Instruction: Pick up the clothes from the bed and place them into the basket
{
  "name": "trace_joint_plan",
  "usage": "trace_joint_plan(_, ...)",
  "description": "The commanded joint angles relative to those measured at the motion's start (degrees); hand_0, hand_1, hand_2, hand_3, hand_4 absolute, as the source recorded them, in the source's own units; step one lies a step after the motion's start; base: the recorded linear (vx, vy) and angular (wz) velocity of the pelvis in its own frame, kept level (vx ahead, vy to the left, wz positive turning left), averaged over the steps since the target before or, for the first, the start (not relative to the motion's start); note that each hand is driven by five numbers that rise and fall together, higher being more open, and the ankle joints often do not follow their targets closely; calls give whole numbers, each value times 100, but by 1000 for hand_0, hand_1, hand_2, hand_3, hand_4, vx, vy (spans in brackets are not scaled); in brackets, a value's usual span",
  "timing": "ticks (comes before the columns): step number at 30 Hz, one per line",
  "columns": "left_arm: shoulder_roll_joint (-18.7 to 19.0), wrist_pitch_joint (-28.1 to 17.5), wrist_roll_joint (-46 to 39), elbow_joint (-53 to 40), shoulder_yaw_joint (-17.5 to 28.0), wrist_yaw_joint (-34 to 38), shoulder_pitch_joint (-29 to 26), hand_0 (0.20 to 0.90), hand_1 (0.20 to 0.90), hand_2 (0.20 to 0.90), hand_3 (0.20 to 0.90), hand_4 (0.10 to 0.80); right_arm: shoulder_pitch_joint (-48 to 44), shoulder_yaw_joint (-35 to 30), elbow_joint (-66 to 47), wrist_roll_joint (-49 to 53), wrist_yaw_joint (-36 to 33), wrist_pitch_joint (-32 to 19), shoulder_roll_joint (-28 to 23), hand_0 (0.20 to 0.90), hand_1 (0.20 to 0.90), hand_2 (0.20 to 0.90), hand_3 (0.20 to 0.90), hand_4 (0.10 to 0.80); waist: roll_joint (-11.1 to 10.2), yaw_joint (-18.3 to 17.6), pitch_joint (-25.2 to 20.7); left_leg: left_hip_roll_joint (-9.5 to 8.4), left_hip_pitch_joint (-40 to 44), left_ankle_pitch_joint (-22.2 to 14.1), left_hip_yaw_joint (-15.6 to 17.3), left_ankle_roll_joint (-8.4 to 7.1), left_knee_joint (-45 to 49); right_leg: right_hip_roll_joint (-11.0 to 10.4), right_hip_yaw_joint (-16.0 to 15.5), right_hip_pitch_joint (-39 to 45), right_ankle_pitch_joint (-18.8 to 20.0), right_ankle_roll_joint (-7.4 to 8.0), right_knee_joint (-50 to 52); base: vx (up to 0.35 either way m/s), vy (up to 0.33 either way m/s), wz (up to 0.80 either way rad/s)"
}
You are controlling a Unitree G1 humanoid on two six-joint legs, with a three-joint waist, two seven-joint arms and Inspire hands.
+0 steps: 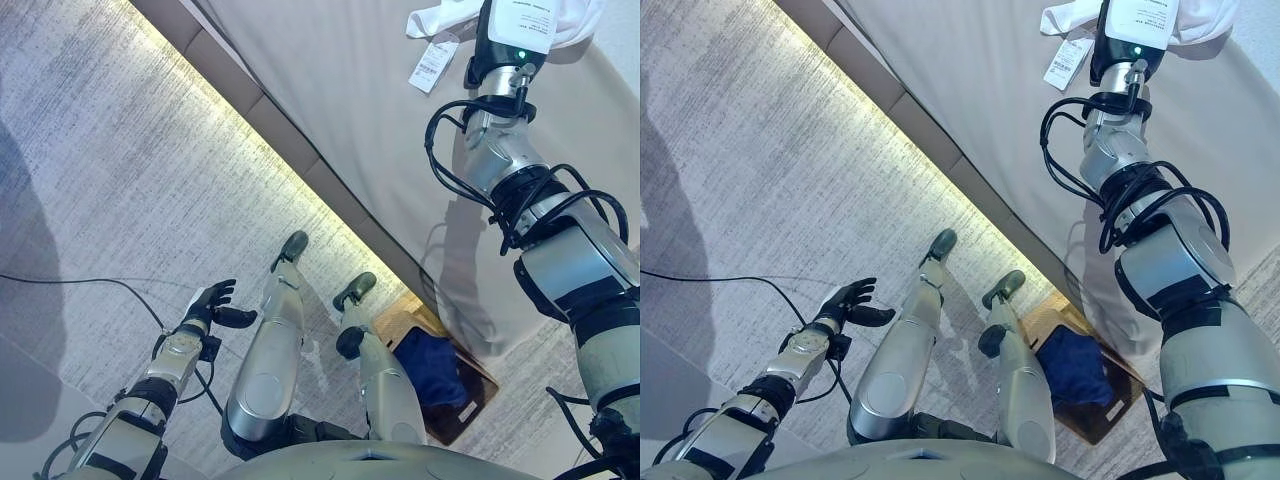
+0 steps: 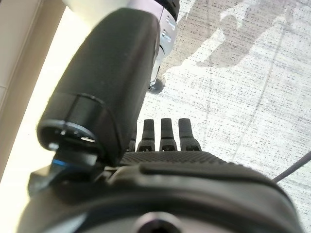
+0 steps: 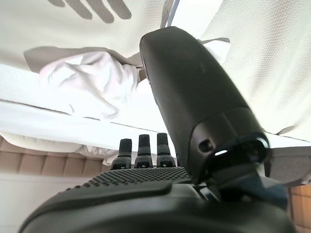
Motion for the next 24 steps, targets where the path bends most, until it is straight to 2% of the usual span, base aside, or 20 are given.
trace_joint_plan(1, 261, -60, -148, -252, 90, 22, 632, 900, 900, 900, 900, 800, -1022, 421, -58, -419, 215, 153, -487, 900, 900, 900, 900, 800, -46, 122, -73, -254, 210, -764, 663, 608, -179, -190, 441, 75, 114, 583, 188, 0, 0, 0)
trace_joint_plan(7, 338, -131, -271, -397, 107, -3, 757, 900, 900, 900, 900, 800, -1131, 644, 137, -147, 1114, 223, -577, 900, 900, 900, 900, 800, -67, 163, -73, -223, 63, -721, 667, 569, -154, -198, 290, 12, 103, 589, 171, 10, 0, 1)
trace_joint_plan(14, 335, -333, -537, -558, 178, -22, 996, 900, 900, 900, 900, 800, -1348, 715, 529, -231, 1074, 314, -511, 900, 900, 900, 900, 800, -41, 237, -73, -225, -372, -707, 694, 511, 29, -245, -83, -232, 195, 596, 120, 1, 19, 5)
trace_joint_plan(19, 325, -512, -734, -697, 196, -56, 1189, 900, 900, 900, 900, 800, -1677, 913, 708, -142, 1126, 431, -617, 900, 900, 900, 900, 800, 5, 243, -73, -236, -672, -519, 655, 451, -113, -217, -194, -464, 302, 608, -32, -23, 26, 0)
trace_joint_plan(21, 352, -588, -750, -732, 216, -115, 1264, 900, 900, 900, 900, 800, -1799, 1003, 747, -1, 1162, 422, -710, 705, 705, 705, 672, 572, 0, 234, -73, -225, -763, -448, 629, 430, -188, -208, -203, -546, 318, 609, -68, 0, 0, 0)
trace_joint_plan(24, 365, -696, -789, -760, 236, -170, 1319, 900, 900, 900, 900, 800, -1890, 1083, 771, 140, 1202, 370, -810, 300, 300, 300, 200, 100, -4, 200, -73, -203, -820, -372, 659, 410, -300, -196, -202, -608, 333, 612, -121, -27, 23, 7)
